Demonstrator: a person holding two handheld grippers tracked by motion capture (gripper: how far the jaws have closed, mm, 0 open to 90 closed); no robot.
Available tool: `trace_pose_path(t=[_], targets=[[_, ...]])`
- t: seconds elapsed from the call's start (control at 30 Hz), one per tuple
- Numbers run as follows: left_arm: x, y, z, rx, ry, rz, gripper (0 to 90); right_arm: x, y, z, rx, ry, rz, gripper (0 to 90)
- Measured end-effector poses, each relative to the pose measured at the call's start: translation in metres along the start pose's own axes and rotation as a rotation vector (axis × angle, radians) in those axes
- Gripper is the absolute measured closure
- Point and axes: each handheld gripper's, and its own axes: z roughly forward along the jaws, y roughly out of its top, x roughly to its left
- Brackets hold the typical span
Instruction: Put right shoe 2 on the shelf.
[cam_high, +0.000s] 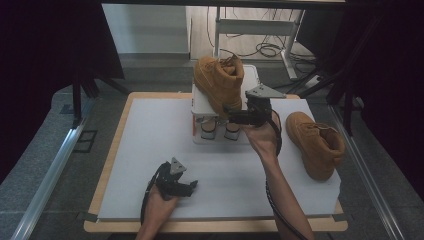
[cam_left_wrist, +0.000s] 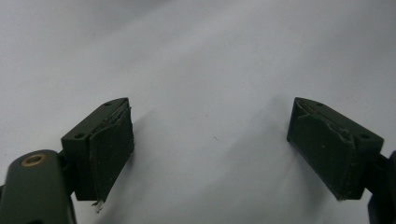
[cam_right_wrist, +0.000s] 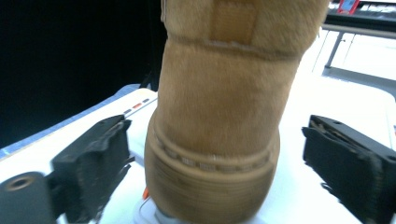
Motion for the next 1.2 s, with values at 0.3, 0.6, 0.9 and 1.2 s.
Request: trace_pose_path(t=[0.3, 0.6, 0.9, 1.2], targets=[[0.0, 0.0, 0.0, 0.003, -0.001, 0.001, 14.5, -0.011, -0.014, -0.02, 0.005, 0.029, 0.017, 44.3], [0.001, 0.0, 0.0, 0.006, -0.002, 0.002, 14.4, -0.018, -0.024, -0.021, 0.054, 0.063, -0.016, 81.4], [0.001, 0.0, 0.0, 0.007, -0.002, 0.003, 14.4, -0.016, -0.027, -0.018, 0.053, 0.066, -0.027, 89.8], [0.001, 0.0, 0.0, 0.005, -0.003, 0.0, 14.4, -0.003, -0.022, -0.008, 0.06, 0.086, -0.058, 89.8]])
